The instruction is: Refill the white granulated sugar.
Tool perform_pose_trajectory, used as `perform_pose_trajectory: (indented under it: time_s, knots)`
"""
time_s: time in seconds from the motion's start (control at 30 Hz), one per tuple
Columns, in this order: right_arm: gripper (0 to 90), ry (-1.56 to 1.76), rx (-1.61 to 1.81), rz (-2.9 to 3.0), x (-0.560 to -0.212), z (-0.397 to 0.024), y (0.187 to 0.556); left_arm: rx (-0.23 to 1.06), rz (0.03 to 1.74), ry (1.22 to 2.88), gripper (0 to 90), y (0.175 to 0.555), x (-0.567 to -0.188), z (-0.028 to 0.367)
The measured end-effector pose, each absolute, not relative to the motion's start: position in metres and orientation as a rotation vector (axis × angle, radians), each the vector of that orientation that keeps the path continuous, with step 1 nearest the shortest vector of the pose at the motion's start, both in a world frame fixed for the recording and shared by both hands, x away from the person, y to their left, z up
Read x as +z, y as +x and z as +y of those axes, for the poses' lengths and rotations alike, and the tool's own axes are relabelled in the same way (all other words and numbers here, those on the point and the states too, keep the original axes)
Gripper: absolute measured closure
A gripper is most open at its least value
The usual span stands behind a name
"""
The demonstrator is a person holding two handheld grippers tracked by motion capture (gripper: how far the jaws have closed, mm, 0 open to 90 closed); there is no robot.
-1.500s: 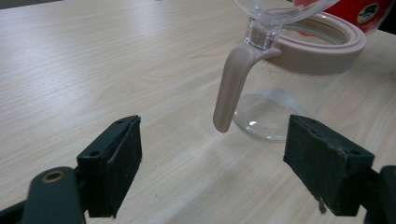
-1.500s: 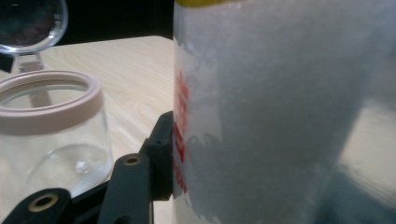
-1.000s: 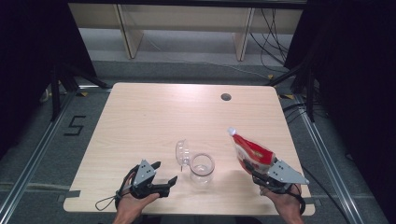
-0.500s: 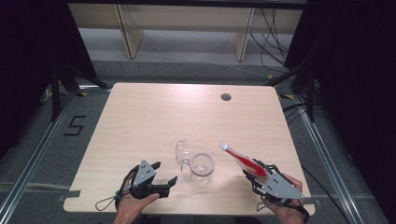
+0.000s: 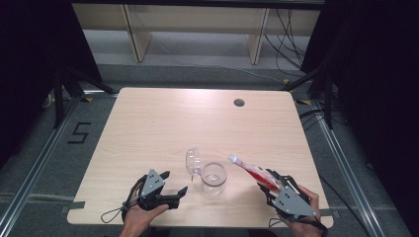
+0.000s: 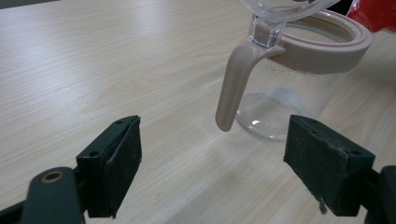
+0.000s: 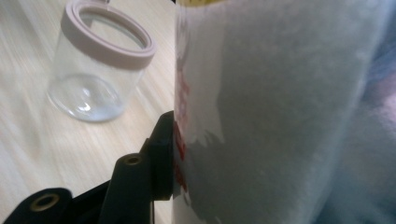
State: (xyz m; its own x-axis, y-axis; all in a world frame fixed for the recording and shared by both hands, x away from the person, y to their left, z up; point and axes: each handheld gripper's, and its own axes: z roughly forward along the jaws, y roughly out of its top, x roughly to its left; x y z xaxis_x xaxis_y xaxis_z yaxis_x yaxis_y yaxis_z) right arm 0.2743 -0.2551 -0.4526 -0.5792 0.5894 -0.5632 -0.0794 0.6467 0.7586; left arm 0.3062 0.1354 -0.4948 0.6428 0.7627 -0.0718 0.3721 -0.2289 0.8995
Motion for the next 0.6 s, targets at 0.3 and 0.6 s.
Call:
perform_pose_trajectory:
  time_s: [0.3, 0.6]
  knots:
    - [54.1, 0.267, 0.815, 1.973, -0.454, -0.247, 0.272, 0.468, 0.918, 1.831, 18.3, 0.306, -0.495, 0.135]
    - [54.2, 0.171, 0.684, 1.948, -0.456, -0.239, 0.268, 0.471, 0.912, 1.833, 18.3, 0.306, -0.495, 0.135]
